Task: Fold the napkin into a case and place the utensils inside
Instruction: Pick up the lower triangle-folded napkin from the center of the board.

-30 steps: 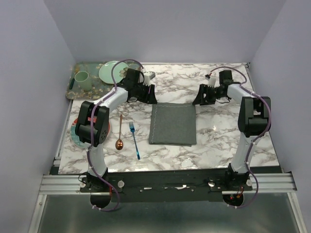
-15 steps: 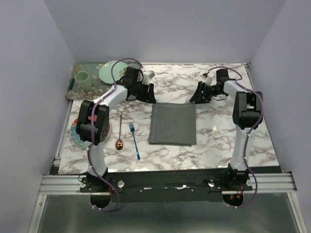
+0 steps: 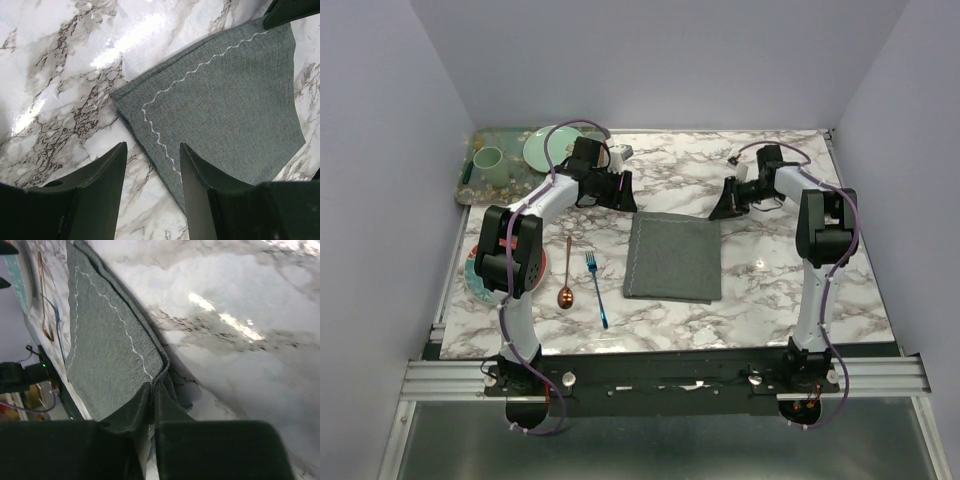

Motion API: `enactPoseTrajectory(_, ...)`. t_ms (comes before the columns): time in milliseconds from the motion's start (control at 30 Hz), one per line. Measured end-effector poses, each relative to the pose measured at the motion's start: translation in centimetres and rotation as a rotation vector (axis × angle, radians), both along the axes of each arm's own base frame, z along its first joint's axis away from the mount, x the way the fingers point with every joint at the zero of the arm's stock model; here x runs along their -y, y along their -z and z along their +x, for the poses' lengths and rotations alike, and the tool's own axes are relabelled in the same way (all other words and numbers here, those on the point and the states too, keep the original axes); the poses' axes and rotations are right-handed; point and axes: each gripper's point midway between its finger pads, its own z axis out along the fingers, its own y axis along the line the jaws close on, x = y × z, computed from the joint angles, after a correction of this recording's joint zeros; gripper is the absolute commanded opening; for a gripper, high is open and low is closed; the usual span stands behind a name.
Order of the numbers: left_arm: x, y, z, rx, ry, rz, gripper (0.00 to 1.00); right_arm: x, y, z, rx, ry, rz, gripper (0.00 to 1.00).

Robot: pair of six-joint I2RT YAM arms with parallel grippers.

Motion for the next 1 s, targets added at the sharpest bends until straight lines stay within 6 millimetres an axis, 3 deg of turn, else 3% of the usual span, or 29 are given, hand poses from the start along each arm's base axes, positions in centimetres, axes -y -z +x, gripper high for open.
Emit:
enactPoseTrajectory(67,-0.1,0.0,0.0,-0.001,-0.001,-0.002,0.55,-0.6,-0.6,-0.2,0.026,-0.025,-0.002,0.01)
enactPoseTrajectory(367,-0.5,0.0,0.3,0.0,-0.01,-0.004,0.55,-2.4,-4.7,-1.2,0.19,-0.119,-0.022,0.01)
enactPoseTrajectory(567,-0.7,0.0,0.4,0.003,-0.01,-0.002,0.55,-3.7,-5.2,-2.2,0.264,-0.183,-0.092,0.01)
enactPoseTrajectory(667,-0.7,-0.2,0.5,0.01,-0.004,0.001,0.55,-4.1,-4.6,-2.6,0.253,-0.194,-0.124,0.44)
enactPoseTrajectory(700,-0.7,-0.3,0.6,0.014,-0.003,0.0,0.55,-4.2,-4.5,-2.7,0.255,-0.198,-0.13,0.67)
enactPoseTrajectory(800,-0.6,-0.7,0.8,0.027,0.001,0.001,0.55,-3.7,-4.0,-2.7,0.233,-0.177,-0.169,0.92)
enactPoseTrajectory(1000,-0.6,-1.1,1.1,0.04,0.009,0.004,0.55,-1.5,-3.7,-3.0,0.171,-0.098,-0.224,0.95)
